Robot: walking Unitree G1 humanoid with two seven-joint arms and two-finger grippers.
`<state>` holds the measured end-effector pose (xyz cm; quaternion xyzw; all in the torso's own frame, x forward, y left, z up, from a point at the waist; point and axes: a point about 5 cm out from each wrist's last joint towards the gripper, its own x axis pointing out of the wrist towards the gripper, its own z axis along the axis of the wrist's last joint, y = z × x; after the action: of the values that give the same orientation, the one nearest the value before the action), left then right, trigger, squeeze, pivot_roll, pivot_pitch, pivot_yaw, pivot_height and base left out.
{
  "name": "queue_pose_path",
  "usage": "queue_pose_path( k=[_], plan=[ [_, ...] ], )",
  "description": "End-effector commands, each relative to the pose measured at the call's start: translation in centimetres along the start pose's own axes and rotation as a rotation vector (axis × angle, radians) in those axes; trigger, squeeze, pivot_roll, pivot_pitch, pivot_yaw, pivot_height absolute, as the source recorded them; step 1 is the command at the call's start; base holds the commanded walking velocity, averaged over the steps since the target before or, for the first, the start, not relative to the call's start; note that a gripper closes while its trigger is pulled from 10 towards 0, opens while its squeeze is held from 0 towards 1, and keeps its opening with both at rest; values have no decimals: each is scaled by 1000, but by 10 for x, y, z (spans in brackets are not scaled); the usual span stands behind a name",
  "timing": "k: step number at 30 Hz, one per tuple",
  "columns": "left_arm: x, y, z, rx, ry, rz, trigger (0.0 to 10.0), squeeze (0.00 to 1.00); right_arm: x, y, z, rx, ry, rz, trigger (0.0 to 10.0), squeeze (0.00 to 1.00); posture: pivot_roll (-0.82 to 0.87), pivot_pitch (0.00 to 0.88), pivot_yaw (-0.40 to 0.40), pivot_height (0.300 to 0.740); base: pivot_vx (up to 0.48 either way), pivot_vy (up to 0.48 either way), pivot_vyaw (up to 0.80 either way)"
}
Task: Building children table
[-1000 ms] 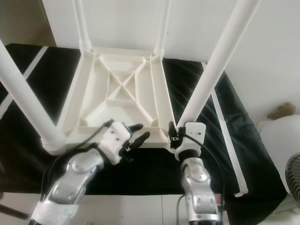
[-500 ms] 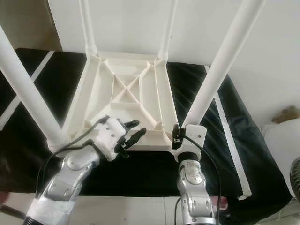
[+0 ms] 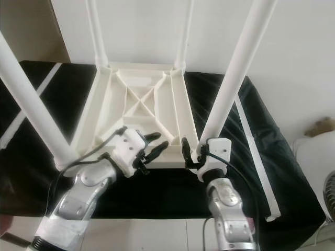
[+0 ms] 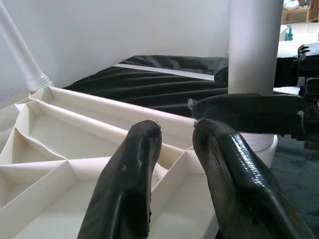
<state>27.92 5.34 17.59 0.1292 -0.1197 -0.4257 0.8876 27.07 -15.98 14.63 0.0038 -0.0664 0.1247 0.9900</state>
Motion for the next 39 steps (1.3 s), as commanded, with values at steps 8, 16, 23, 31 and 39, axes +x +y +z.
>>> queue_pose_path(
  k=[8, 16, 23, 31, 39],
  plan=[
    [1, 3, 0, 12, -4, -38, 10000, 0, 2, -21, 1, -50, 26, 199, 10000, 0, -118, 16, -9, 740, 0, 0, 0],
    [3, 7, 2, 21, -7, -45, 10000, 0, 16, -29, 2, -103, 56, 320, 4078, 0, -119, 9, -8, 740, 0, 0, 0],
    [4, 7, 2, 24, -12, -38, 10000, 0, 11, -28, -8, -84, 87, 349, 0, 0, -118, 1, -14, 740, 0, 0, 0],
    [4, 6, 2, 19, -15, -44, 10000, 0, 11, -30, -4, -44, 72, 229, 10000, 0, -126, 6, -16, 740, 0, 0, 0],
    [4, 9, -4, -7, -9, -11, 10000, 0, 13, -16, -3, -2, 71, -124, 10000, 0, -133, 4, -21, 740, 0, 0, 0]
  ],
)
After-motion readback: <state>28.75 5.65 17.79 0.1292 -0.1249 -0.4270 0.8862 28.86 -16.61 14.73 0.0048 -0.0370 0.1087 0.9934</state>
